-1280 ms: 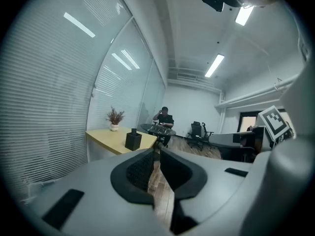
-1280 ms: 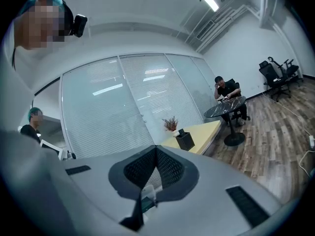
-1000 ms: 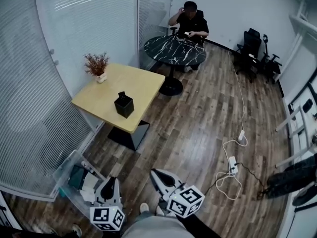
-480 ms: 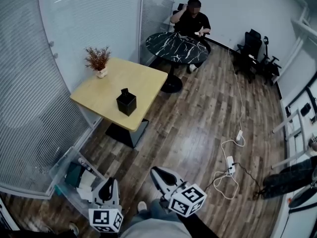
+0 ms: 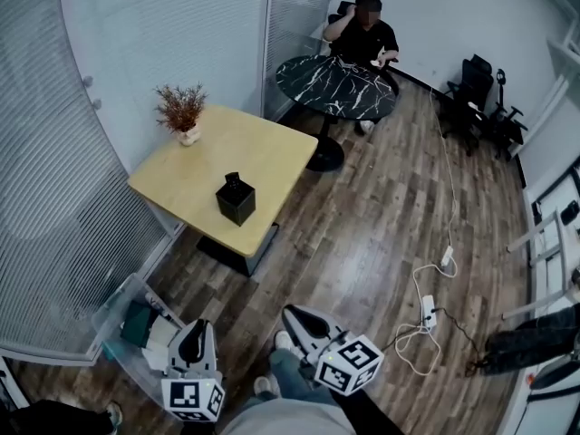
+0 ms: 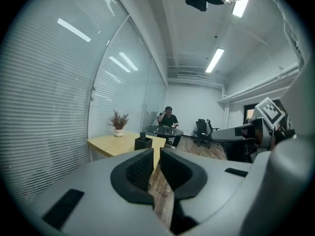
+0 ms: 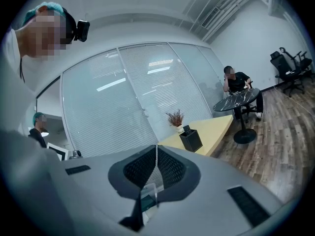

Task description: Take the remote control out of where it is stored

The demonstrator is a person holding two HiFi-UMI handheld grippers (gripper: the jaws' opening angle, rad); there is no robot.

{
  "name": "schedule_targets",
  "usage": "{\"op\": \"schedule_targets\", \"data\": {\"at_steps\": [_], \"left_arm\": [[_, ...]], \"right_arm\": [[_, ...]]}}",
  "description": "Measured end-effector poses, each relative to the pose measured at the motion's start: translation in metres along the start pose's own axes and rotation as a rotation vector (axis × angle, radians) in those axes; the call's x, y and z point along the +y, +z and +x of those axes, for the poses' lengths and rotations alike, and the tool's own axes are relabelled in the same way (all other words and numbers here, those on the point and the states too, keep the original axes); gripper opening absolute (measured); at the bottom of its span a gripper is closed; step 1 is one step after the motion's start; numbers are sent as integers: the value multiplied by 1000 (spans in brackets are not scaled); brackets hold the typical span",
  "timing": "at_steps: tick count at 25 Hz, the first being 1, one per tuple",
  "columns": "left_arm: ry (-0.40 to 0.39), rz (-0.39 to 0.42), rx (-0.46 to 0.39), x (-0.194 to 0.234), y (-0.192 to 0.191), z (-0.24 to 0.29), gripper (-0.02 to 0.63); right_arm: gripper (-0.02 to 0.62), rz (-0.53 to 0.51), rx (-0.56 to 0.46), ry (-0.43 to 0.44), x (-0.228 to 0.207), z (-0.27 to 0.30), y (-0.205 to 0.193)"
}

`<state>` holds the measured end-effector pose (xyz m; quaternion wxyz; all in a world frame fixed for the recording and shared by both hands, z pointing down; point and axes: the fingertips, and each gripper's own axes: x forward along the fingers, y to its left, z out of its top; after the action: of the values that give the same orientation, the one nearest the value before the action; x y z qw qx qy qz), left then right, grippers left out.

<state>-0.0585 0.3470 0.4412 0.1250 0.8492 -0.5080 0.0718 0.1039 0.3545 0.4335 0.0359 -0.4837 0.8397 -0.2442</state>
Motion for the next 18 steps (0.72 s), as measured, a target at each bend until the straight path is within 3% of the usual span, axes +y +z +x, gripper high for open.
{"op": "schedule_targets", "data": {"at_steps": [11, 15, 18], "left_arm": [[65, -20, -21, -2, 34, 97, 48], [82, 84, -38, -12, 49, 116, 48], [87, 69, -65, -18, 58, 131, 48]], "right_arm": [[6, -17, 34, 140, -70, 67, 56], [6, -11, 56, 254, -74, 86, 67], [6, -32, 80, 295, -78, 95, 74]]}}
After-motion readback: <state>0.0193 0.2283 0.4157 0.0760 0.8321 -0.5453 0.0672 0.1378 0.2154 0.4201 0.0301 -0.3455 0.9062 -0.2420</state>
